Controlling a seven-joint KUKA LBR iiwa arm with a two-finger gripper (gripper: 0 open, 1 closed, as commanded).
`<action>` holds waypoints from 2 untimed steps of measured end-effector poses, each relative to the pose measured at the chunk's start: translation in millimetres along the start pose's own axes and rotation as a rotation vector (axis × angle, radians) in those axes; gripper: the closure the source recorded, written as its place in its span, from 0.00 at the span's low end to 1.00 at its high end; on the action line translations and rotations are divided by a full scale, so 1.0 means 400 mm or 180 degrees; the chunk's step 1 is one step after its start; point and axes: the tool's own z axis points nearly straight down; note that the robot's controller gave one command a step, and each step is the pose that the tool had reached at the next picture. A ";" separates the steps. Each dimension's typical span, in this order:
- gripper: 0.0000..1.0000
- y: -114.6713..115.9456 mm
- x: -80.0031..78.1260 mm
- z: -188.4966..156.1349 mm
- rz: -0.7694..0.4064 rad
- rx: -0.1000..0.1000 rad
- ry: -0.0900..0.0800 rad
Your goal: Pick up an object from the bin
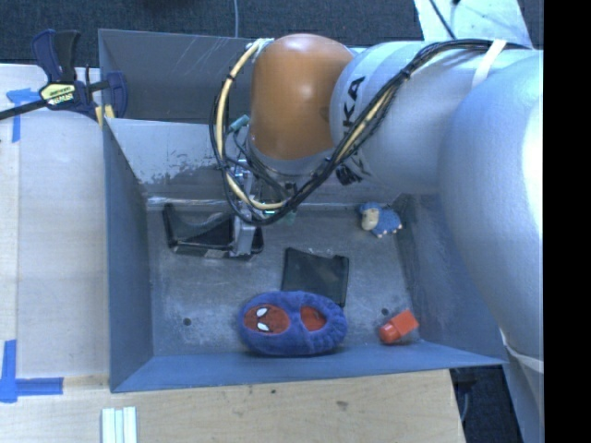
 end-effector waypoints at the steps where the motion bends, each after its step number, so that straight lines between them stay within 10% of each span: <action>1: 0.00 -0.007 -0.001 0.184 -0.0107 -0.0016 0.0022; 2: 1.00 -0.016 -0.009 0.186 -0.0098 -0.0006 -0.0032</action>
Offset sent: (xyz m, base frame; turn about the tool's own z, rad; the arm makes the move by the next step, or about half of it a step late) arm 0.0014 -0.0066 -0.0759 -0.0316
